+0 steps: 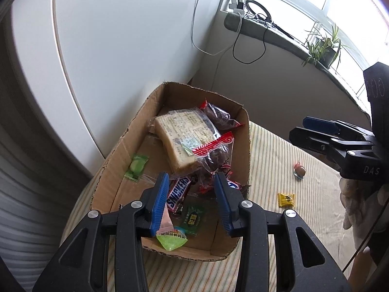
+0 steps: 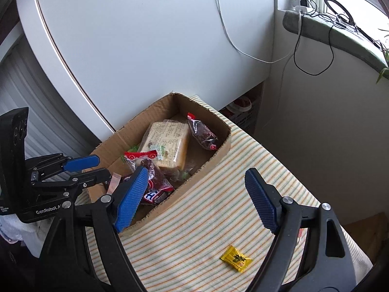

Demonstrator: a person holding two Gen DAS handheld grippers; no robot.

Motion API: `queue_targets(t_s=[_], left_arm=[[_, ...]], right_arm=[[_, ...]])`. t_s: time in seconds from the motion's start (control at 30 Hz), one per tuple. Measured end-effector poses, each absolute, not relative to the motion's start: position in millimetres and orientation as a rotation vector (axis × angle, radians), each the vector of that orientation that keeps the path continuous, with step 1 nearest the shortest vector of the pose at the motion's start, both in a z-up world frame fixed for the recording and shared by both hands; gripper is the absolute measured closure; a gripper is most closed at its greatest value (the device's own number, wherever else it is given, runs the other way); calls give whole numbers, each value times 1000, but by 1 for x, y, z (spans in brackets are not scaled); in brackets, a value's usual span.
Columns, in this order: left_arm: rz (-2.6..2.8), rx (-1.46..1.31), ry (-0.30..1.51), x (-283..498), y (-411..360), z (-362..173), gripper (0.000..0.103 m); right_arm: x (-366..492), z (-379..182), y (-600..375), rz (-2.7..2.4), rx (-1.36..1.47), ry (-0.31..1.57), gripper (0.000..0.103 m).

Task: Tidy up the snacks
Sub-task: 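Move both tools back over the yellow packet and egg chocolate, then grasp the yellow candy packet with the left tool while the right tool grasps the egg chocolate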

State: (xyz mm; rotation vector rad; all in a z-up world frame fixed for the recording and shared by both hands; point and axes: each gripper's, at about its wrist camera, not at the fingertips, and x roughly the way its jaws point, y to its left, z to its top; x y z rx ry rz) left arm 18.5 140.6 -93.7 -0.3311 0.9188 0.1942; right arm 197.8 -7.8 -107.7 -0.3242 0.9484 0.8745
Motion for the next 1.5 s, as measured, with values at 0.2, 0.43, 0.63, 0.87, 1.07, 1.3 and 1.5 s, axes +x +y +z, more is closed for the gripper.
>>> queue_targets(t_s=[0.2, 0.43, 0.63, 0.87, 1.07, 1.3, 1.5], left_arm=[[169, -321, 913, 24, 127, -87, 65], [71, -287, 908, 36, 88, -80, 65], [-61, -285, 962, 44, 39, -91, 65], [-150, -347, 1042, 52, -7, -128, 65], [-153, -437, 1096, 63, -25, -162, 65], [-117, -460, 1108, 78, -37, -183, 65], [-81, -462, 1108, 90, -45, -194, 65]], right_arm=[[209, -103, -48, 795, -284, 941, 19], [227, -112, -106, 698, -262, 953, 19], [235, -129, -143, 709, -315, 969, 19], [244, -158, -155, 795, -390, 1009, 22], [249, -187, -159, 844, -414, 1049, 30], [250, -203, -155, 868, -377, 1027, 50], [248, -217, -147, 873, -396, 1032, 50]])
